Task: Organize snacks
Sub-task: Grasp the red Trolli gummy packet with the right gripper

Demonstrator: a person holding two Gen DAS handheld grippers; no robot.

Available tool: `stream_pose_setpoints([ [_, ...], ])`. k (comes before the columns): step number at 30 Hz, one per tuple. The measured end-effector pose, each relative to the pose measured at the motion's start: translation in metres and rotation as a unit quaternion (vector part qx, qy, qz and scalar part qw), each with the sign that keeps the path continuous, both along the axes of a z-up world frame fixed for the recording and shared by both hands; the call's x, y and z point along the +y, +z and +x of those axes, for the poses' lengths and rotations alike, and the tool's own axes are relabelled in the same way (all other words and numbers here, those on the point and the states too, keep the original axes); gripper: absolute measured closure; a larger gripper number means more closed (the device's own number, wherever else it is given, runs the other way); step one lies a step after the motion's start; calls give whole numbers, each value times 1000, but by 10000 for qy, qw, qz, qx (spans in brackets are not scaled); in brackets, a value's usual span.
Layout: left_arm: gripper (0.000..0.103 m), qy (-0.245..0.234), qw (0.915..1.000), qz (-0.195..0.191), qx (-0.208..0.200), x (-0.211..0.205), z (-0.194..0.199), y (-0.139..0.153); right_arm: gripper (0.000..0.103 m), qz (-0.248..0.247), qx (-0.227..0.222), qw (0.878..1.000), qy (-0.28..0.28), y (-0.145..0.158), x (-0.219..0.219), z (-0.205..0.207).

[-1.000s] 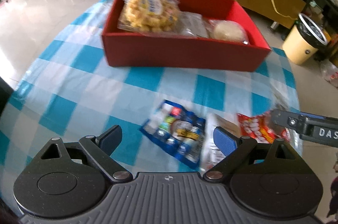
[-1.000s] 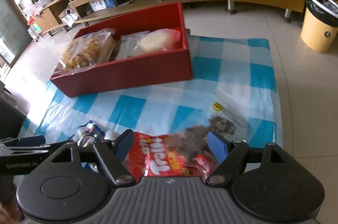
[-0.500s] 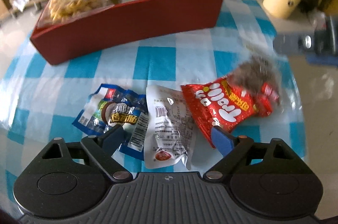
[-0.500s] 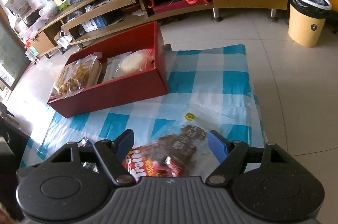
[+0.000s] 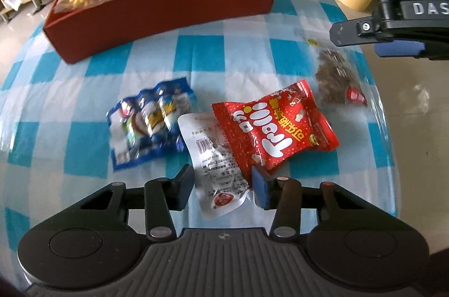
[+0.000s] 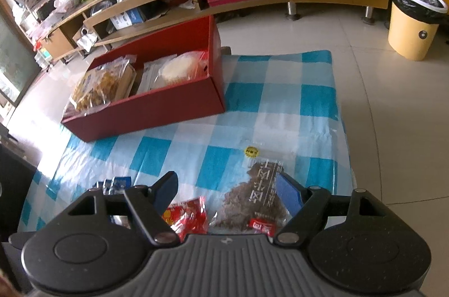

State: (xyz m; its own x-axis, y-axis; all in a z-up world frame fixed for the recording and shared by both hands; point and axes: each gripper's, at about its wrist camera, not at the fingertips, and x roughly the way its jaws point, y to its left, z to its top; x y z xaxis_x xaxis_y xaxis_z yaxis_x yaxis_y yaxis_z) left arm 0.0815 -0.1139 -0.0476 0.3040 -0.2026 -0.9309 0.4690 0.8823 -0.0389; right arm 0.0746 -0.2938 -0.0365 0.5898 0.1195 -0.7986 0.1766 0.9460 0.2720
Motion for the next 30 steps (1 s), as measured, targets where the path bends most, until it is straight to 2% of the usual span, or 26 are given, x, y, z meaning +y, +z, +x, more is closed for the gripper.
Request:
stream_pose_setpoints([
  [3, 50, 9, 9998, -102, 166, 14, -3, 3, 26, 0, 92, 9998, 197, -4, 7, 0],
  [6, 51, 37, 9998, -89, 172, 30, -5, 6, 26, -97, 164, 9974, 694, -9, 24, -1],
  [9, 51, 143, 9993, -197, 296, 48, -2, 5, 26, -249, 224, 9889, 1447, -17, 47, -5],
  [13, 44, 391, 9962, -500, 594, 74, 7, 2, 26, -601, 319, 9719, 2254, -31, 79, -14],
  [15, 34, 594, 9935, -648, 729, 86, 14, -1, 26, -606, 304, 9616, 2660, -36, 96, -16],
  [17, 35, 681, 9911, -807, 812, 93, 19, 0, 26, -751, 275, 9519, 2956, -39, 112, -16],
  [21, 31, 740, 9909, -809, 786, 99, 19, 2, 25, -1151, 247, 9231, 3662, -45, 145, -10],
  [23, 29, 736, 9907, -812, 804, 100, 20, 1, 19, -1252, 274, 9155, 3813, -50, 154, -5],
  [25, 28, 734, 9908, -817, 789, 100, 20, 0, 15, -1171, 403, 9181, 3765, -56, 153, 0],
  [28, 27, 837, 9901, -816, 782, 103, 23, 0, 7, -829, 691, 9309, 3490, -63, 142, 0],
  [30, 26, 922, 9888, -868, 788, 106, 26, 2, 8, -1027, 619, 9287, 3510, -63, 145, -12],
])
